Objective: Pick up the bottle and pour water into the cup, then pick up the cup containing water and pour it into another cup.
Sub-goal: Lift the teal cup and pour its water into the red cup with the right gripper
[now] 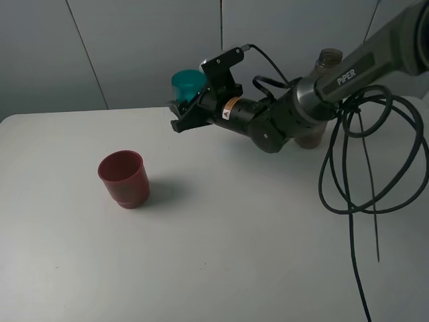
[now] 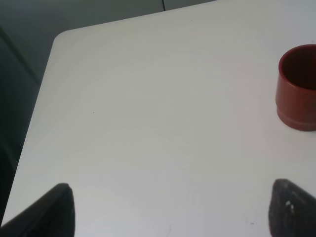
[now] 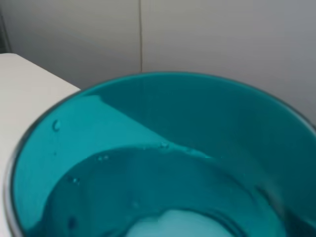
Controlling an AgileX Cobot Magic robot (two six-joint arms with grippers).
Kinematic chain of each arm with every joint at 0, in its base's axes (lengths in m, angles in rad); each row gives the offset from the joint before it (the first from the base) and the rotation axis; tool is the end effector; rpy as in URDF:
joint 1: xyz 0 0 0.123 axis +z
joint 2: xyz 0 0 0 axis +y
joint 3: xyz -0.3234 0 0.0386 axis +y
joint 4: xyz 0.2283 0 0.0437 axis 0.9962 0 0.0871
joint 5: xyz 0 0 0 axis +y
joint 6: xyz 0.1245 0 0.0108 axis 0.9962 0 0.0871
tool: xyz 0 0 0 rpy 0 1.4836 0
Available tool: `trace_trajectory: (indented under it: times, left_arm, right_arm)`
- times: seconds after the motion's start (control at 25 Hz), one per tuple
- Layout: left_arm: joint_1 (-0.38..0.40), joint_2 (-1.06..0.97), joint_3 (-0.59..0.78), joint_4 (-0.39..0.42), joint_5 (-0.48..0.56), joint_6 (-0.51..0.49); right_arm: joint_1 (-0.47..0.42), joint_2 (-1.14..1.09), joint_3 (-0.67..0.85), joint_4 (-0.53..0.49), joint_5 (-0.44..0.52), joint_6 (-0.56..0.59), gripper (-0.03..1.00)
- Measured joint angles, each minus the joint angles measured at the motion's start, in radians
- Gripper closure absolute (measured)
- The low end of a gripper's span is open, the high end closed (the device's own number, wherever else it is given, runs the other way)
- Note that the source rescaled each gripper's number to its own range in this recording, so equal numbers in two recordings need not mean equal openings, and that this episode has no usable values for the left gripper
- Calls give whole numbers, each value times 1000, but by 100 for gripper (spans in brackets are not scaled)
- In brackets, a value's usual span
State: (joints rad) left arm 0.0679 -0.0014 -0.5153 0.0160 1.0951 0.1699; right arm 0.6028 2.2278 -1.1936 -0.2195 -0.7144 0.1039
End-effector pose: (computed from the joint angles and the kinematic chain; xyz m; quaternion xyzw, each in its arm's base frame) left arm -0.0364 -0.0007 0.2529 0.0432 0.8567 0.0689 0.5094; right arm 0.4037 0.2995 0.1516 -0.2985 0.7285 0.2180 0.5767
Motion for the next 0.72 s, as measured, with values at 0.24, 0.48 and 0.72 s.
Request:
trace_trajectory:
  times: [0.24, 0.48, 0.72]
  left_arm:
    - [0, 0, 0, 0, 0, 0]
    - [0, 0, 0, 0, 0, 0]
    - [0, 0, 0, 0, 0, 0]
  right_arm:
    - [46, 0, -62, -42, 40, 6, 90]
    - [76, 0, -103, -93, 46, 6, 90]
    - [116, 0, -106, -108, 48, -15, 90]
